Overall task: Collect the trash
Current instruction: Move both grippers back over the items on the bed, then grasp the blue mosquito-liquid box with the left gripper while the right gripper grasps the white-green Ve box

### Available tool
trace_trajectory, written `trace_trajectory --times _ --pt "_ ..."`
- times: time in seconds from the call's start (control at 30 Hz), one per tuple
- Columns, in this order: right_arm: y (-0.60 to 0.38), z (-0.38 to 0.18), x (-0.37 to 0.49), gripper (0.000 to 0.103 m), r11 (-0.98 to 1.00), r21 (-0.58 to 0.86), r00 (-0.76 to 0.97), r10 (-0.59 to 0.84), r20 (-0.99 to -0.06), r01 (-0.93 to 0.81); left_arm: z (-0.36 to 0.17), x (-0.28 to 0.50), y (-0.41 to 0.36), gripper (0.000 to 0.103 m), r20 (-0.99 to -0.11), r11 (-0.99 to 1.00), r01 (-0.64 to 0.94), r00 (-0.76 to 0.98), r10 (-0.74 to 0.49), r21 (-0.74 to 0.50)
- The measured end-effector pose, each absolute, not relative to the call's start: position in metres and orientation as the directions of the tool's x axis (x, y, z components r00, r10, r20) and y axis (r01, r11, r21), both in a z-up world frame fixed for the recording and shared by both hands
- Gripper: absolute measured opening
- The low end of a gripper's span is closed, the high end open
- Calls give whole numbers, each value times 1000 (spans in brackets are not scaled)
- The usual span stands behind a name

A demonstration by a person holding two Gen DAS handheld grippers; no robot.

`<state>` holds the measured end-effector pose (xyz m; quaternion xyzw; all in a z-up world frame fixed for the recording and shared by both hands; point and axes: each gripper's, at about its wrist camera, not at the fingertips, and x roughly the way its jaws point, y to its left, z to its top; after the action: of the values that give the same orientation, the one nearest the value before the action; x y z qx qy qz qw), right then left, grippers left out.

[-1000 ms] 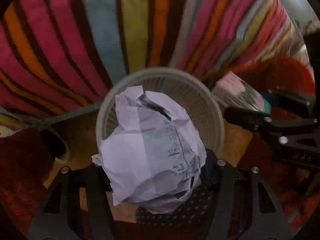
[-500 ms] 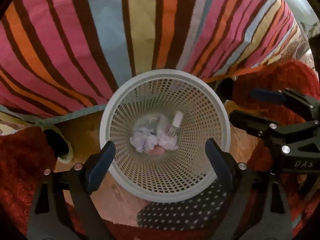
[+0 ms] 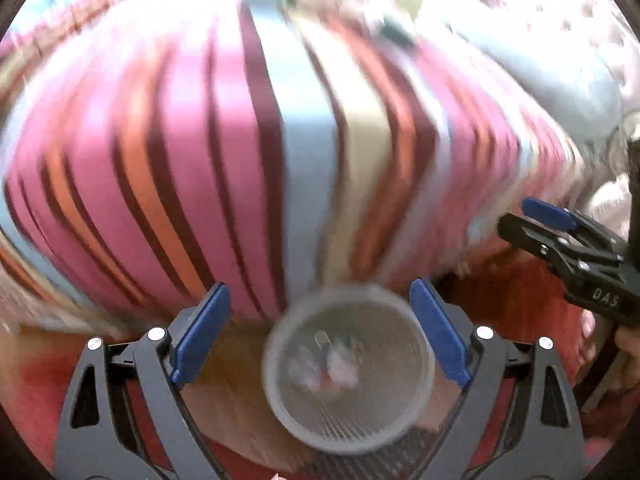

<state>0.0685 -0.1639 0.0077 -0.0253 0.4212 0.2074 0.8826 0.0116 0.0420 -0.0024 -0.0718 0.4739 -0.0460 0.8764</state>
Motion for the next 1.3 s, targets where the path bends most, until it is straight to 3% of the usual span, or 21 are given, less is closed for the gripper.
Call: trace_trajectory --times 0.13,0.17,0.33,0.7,0.87,1.07,1.13,1.2,1.3 --pt "-145 45 117 78 935 90 684 314 -658 -342 48 72 71 89 -743 993 -81 669 -7 -83" --pt "-140 50 129 83 942 100 703 308 -642 -321 55 84 77 89 -732 991 -98 682 -3 -95" --pt "-122 52 193 84 959 155 726 280 -628 -236 74 164 96 89 -684 981 -142 729 14 -132" --pt "-111 34 252 84 968 166 660 250 -708 -188 50 279 91 89 -739 990 -125 672 40 -59" --pt "-106 27 263 84 968 160 631 247 -736 -193 36 311 93 89 -765 987 -160 632 121 24" --pt "-114 27 268 77 959 190 623 282 -730 -212 29 317 103 89 -788 984 -178 609 91 -24" --pt "-118 27 266 74 957 182 618 285 -732 -226 25 317 105 79 -797 984 -178 597 92 -20" --pt "-122 27 264 71 954 180 616 292 -732 -238 22 315 106 52 -805 986 -163 588 79 -22" --pt "-134 27 258 68 948 198 612 313 -726 -251 22 305 109 48 -803 988 -155 591 84 -10"
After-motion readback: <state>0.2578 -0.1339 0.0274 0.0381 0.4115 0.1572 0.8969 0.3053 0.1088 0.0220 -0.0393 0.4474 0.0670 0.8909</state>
